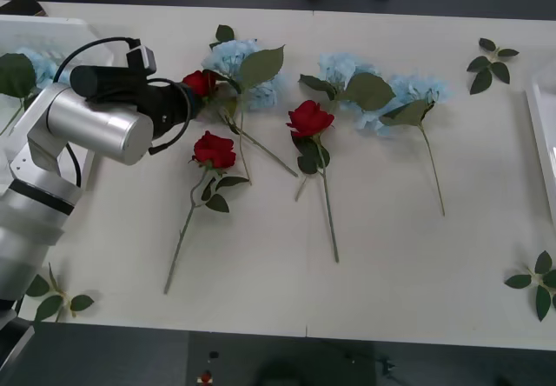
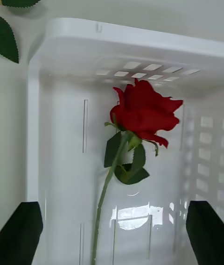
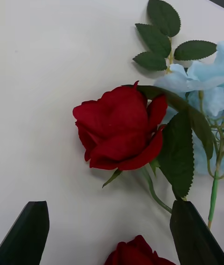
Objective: Put the red flowers into the right box and the blue flowers into the left box
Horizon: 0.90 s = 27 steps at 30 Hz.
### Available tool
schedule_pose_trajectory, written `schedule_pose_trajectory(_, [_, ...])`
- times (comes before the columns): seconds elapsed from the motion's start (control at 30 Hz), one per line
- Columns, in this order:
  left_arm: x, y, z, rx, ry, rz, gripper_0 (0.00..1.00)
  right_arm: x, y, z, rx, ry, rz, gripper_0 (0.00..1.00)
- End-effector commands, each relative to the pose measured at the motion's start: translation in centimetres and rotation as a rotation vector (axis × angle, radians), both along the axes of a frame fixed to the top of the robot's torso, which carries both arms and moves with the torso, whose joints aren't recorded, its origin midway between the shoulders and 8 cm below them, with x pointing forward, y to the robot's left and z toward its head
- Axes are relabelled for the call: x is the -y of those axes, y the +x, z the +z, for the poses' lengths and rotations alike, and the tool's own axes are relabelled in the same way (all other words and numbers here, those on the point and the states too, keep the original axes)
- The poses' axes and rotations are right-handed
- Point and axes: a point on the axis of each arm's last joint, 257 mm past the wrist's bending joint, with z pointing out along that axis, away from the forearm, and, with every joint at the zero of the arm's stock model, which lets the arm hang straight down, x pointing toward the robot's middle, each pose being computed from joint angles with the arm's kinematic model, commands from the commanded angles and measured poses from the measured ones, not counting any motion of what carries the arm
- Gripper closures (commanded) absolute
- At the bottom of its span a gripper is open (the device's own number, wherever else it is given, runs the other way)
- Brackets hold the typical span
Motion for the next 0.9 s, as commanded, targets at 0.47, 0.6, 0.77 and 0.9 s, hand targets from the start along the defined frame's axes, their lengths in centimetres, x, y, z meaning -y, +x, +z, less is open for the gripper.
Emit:
schedule_pose_trajectory(0.47, [3.5, 4.3, 0.9, 0.054, 0.04, -0.008, 0.26, -13.5, -1.5, -2.3, -0.031, 0.231, 0.319, 0.0])
schedule_pose_trajectory(0.6, [4.9, 4.4, 1.1, 0.06, 0.036, -0.02, 0.25, -16.4, -2.2, -3.5, 0.001, 0.216, 0.399, 0.0])
schedule_pose_trajectory(0.77, [6.0, 4.1, 0.3, 0.049, 0.043, -0.032, 0.25, -19.7, -3.0, -5.7, 0.022, 0.206, 0.44, 0.0])
schedule_pose_trajectory(0.9, [6.4, 4.0, -1.6, 0.036, 0.096, -0.028, 0.26, -22.9, -2.7, -7.5, 0.026, 0.228, 0.432, 0.0])
